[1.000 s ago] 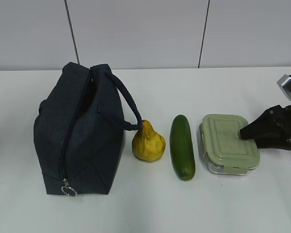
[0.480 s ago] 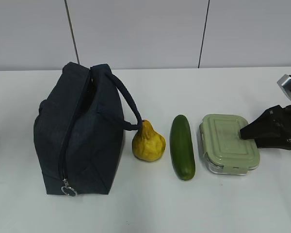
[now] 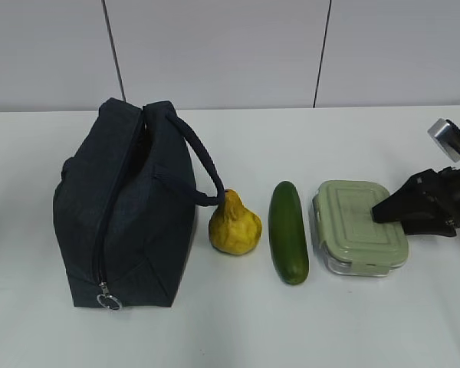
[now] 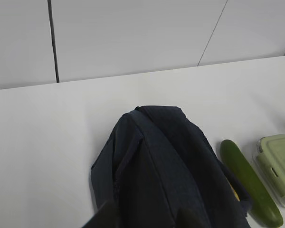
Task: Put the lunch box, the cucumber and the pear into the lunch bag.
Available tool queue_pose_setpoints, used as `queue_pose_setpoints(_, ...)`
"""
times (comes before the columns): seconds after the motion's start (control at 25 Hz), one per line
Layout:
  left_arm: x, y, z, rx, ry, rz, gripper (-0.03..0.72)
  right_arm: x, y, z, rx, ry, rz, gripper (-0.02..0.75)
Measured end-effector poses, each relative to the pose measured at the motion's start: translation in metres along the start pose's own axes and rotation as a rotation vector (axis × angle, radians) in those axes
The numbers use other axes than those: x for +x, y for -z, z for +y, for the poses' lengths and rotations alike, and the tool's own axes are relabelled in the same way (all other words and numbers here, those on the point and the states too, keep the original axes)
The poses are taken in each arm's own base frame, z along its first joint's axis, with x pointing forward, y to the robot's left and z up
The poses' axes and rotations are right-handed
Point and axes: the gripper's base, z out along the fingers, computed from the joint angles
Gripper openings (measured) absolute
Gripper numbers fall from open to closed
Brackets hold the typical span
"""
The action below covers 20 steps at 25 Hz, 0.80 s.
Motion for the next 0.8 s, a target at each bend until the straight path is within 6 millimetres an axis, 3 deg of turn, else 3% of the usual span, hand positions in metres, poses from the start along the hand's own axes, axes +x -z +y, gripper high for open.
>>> queue_pose_setpoints(0.24, -0.0001, 0.0, 0.0002, -0.002, -0.002, -0.001, 0.242, 0.0001, -0.0005, 0.0, 0.005, 0.004, 0.004, 0.468)
queue_pose_setpoints(0.48, -0.0001, 0.0, 0.0002, -0.002, -0.002, -0.001, 0.242, -0.0009, -0.0001, 0.0005, 0.001, 0.008, 0.001, 0.341)
queue_pose_setpoints(0.8, 0.0002, 0.0, 0.0, 0.0, -0.002, 0.003, 0.242, -0.001, 0.0, 0.0012, -0.006, 0.01, 0.004, 0.326)
